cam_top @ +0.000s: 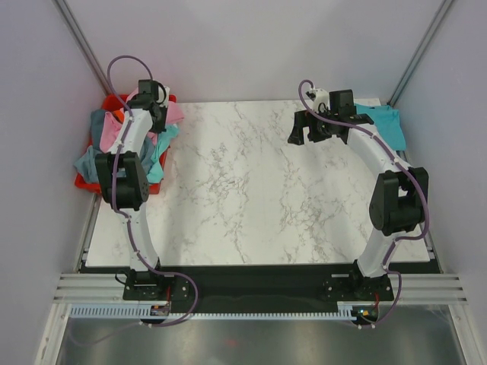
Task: Fold and stack the t-shirts
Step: Grab the tshirt from the pile, then move the tshirt to the center of the board
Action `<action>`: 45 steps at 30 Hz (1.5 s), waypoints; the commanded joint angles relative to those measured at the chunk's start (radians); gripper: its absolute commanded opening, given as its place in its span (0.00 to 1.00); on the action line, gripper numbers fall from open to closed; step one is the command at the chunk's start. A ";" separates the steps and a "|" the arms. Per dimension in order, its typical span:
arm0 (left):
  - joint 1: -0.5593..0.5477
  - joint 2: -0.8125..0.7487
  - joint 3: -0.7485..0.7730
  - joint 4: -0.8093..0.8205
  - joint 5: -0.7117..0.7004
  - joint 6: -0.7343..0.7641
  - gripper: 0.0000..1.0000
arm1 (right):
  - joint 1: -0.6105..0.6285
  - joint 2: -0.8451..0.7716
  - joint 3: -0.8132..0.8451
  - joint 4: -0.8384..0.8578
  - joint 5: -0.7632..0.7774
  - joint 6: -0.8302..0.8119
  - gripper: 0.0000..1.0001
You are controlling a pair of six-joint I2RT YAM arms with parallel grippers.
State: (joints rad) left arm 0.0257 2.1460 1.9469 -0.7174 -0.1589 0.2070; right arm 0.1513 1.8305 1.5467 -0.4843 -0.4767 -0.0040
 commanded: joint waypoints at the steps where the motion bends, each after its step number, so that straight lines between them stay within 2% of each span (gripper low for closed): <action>1: 0.000 -0.040 0.000 -0.005 0.030 -0.011 0.02 | -0.001 0.004 0.036 0.033 -0.020 0.001 0.98; 6: -0.001 -0.093 0.001 -0.037 0.100 -0.050 0.02 | -0.001 -0.008 0.061 0.032 -0.002 -0.017 0.98; 8: -0.013 -0.183 -0.012 -0.051 0.151 -0.066 0.02 | -0.001 -0.030 0.102 0.023 0.032 -0.039 0.98; 9: -0.056 -0.219 -0.017 -0.062 0.154 -0.069 0.02 | -0.001 -0.039 0.121 0.016 0.049 -0.072 0.98; 11: -0.093 -0.274 -0.049 -0.104 0.166 -0.055 0.02 | -0.001 -0.068 0.148 0.013 0.117 -0.099 0.98; 12: -0.102 -0.357 -0.081 -0.109 0.198 -0.073 0.02 | -0.001 -0.077 0.171 0.016 0.136 -0.108 0.98; 14: -0.110 -0.438 -0.172 -0.100 0.315 -0.147 0.02 | -0.001 -0.097 0.179 0.033 0.185 -0.097 0.98; 15: -0.119 -0.495 -0.193 -0.099 0.344 -0.161 0.02 | -0.001 -0.102 0.179 0.036 0.182 -0.090 0.98; 20: -0.205 -0.574 -0.295 -0.070 0.388 -0.198 0.02 | -0.001 -0.119 0.142 0.081 0.127 -0.048 0.98; 22: -0.266 -0.612 -0.251 -0.065 0.340 -0.184 0.02 | 0.001 -0.137 0.121 0.152 0.163 -0.016 0.98; 23: -0.305 -0.630 -0.218 -0.068 0.335 -0.143 0.02 | 0.001 -0.158 0.092 0.177 0.235 0.072 0.98; 24: -0.305 -0.630 -0.177 -0.073 0.326 -0.124 0.02 | 0.001 -0.158 0.089 0.187 0.236 0.087 0.98; 26: -0.358 -0.630 -0.020 -0.073 0.306 -0.092 0.02 | 0.001 -0.183 0.090 0.175 0.239 0.094 0.98; 27: -0.378 -0.626 0.041 -0.071 0.317 -0.092 0.02 | 0.001 -0.195 0.082 0.170 0.230 0.095 0.98; 28: -0.383 -0.621 0.141 -0.067 0.350 -0.098 0.02 | 0.001 -0.220 0.078 0.159 0.157 0.075 0.98; 29: -0.391 -0.620 0.176 -0.039 0.354 -0.104 0.02 | 0.002 -0.232 0.081 0.150 0.089 0.049 0.98; 32: -0.421 -0.638 0.215 -0.010 0.404 -0.127 0.02 | 0.016 -0.295 0.058 0.138 0.041 0.018 0.98; 34: -0.431 -0.652 0.134 -0.011 0.496 -0.136 0.03 | 0.017 -0.336 0.035 0.141 0.036 0.030 0.98; 35: -0.432 -0.661 0.091 -0.013 0.530 -0.139 0.11 | 0.016 -0.346 0.006 0.138 0.036 0.029 0.98; 36: -0.431 -0.675 0.045 -0.025 0.554 -0.147 0.23 | 0.016 -0.355 -0.011 0.138 0.038 0.027 0.98; 37: -0.431 -0.679 -0.064 -0.027 0.576 -0.176 0.65 | 0.014 -0.368 -0.026 0.130 0.042 0.027 0.98; 39: -0.431 -0.670 -0.153 -0.063 0.630 -0.135 0.69 | 0.016 -0.381 -0.077 0.116 0.055 0.029 0.98; 40: -0.432 -0.666 -0.260 -0.068 0.662 -0.103 0.83 | 0.016 -0.387 -0.098 0.115 0.056 0.036 0.98; 43: -0.431 -0.594 -0.392 -0.140 0.645 -0.051 0.84 | 0.016 -0.410 -0.190 0.119 -0.009 0.036 0.98; 45: -0.431 -0.542 -0.428 -0.166 0.596 -0.026 0.84 | 0.024 -0.404 -0.252 0.119 -0.040 0.010 0.98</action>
State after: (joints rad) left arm -0.4057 1.5108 1.6066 -0.7513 0.4294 0.1043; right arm 0.1665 1.4204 1.3632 -0.3531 -0.4473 0.0288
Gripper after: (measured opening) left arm 0.843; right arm 0.979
